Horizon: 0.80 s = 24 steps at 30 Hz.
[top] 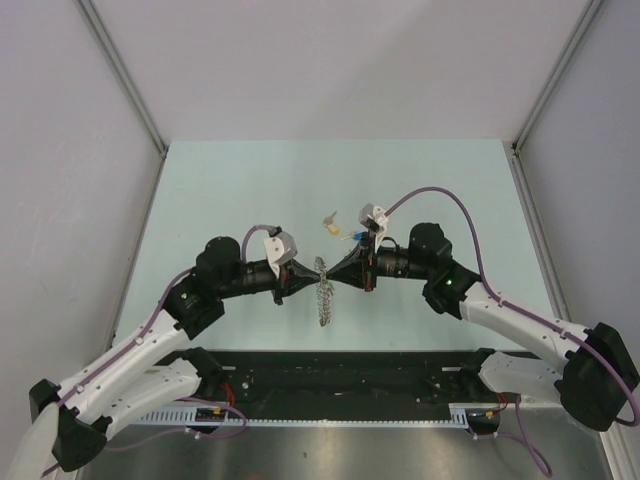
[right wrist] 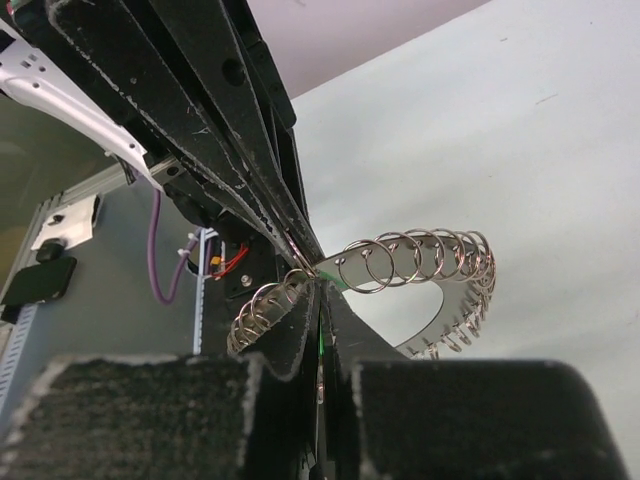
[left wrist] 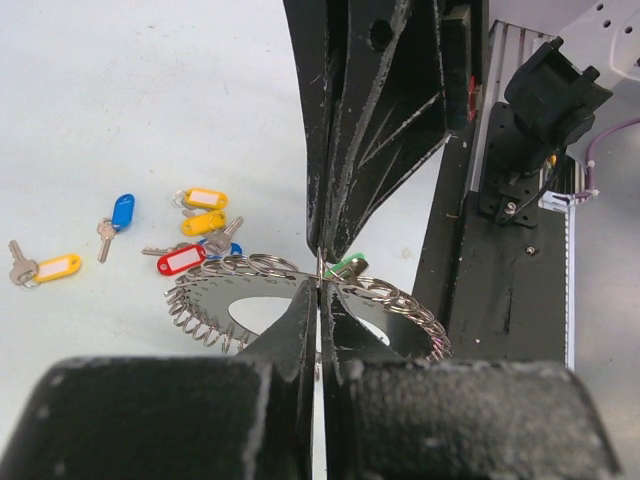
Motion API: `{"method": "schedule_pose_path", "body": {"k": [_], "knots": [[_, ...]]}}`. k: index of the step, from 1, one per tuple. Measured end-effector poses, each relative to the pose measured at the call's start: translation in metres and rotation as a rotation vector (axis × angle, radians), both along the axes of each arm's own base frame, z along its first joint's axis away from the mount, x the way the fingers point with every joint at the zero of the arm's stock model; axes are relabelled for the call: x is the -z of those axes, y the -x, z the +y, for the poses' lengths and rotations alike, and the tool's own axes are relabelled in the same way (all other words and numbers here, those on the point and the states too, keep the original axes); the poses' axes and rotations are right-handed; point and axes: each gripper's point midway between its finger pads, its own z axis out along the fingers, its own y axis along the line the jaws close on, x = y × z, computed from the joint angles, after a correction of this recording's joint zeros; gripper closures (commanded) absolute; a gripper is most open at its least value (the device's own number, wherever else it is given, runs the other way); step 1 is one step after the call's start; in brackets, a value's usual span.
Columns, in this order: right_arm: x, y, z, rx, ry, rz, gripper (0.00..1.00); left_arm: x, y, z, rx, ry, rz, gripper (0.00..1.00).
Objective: Put the keys on the keyring
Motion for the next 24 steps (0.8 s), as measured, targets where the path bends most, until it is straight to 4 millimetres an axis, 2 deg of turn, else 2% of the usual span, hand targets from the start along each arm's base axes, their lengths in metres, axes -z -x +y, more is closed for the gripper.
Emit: {"method": "schedule_pose_path", "body": {"k": [7, 9, 13, 19, 24], "knots": [[0.0001, 0.0002, 0.0008, -0.02, -0.009, 0.016, 1.0, -0.0009, 0.0006, 0.0005, 0.0, 0.021, -0.023, 1.0], [-0.0003, 0.0014, 0.0018, -0.033, -0.015, 0.023, 0.92, -0.0017, 0.0011, 0.0009, 0.0, 0.029, -0.031, 1.0], [-0.0014, 0.0034, 0.0029, -0.052, -0.025, 0.036, 0.87, -0.0032, 0.0003, 0.0001, 0.0, 0.039, -0.043, 1.0], [-0.0041, 0.0046, 0.003, -0.066, -0.036, 0.04, 0.9, -0.0057, 0.0006, -0.0009, -0.003, 0.055, -0.032, 1.0], [-0.0059, 0.0052, 0.0031, -0.074, -0.044, 0.045, 1.0, -0.0071, 0.0009, -0.001, -0.002, 0.061, -0.035, 1.0]]}}
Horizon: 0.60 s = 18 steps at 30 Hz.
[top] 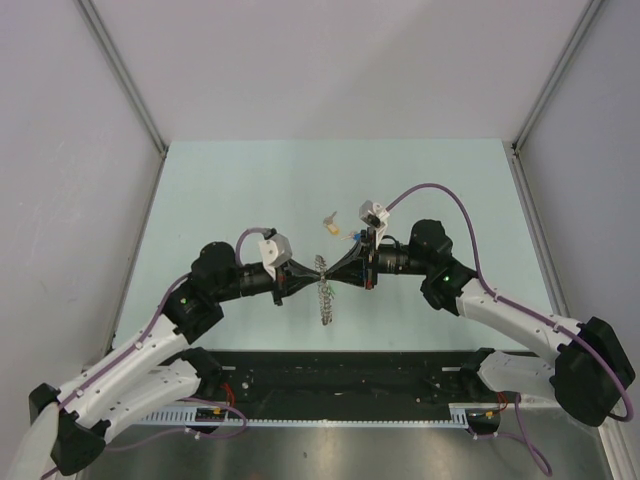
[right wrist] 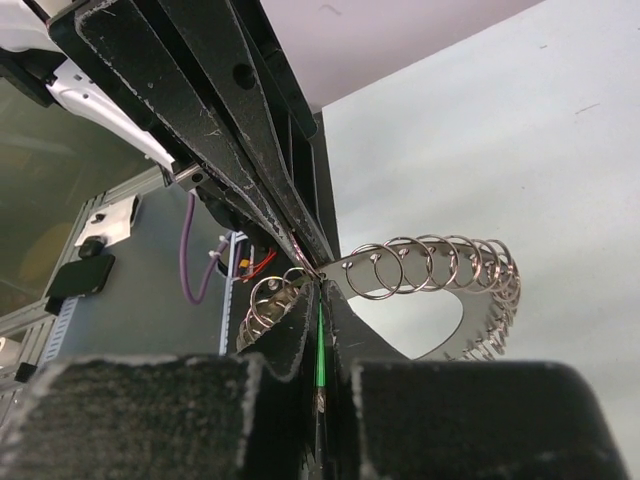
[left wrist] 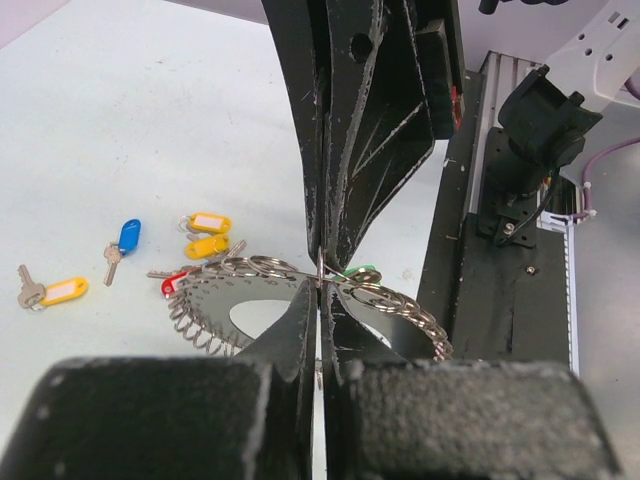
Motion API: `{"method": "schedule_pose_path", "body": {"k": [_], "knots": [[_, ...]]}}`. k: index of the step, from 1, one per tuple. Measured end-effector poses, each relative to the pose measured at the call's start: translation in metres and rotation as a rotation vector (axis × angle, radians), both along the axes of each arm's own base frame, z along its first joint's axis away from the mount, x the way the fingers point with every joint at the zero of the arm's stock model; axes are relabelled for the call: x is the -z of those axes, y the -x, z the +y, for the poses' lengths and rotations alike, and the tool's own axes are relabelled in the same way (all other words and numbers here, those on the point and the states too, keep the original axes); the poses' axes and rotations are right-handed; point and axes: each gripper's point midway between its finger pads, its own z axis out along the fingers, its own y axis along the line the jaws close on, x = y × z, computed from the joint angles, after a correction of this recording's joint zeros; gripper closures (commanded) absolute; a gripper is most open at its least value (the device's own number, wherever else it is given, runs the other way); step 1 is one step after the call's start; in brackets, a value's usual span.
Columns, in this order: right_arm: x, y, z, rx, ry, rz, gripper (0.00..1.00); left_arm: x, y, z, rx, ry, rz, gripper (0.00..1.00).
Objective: Put the keys on the keyring
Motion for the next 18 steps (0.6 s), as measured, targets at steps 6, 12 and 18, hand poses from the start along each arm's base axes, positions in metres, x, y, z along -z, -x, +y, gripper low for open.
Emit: {"method": "schedule_pose_path", "body": {"k": [6, 12, 18], "knots": [[-0.001, 0.0006, 0.0003, -0.006, -0.005, -0.005, 1.0, -0.0014, 0.002, 0.0009, 0.001, 0.017, -0.01, 1.0], [0.0046, -0.0007, -0.0004, -0.002, 0.015, -0.015, 1.0, -0.0014, 0.0058, 0.0043, -0.004, 0.049, -0.026, 1.0], [0.0067, -0.0003, 0.0003, -0.009, 0.019, -0.01, 1.0, -0.0008, 0.0072, 0.0056, -0.006, 0.066, -0.04, 1.0]]}}
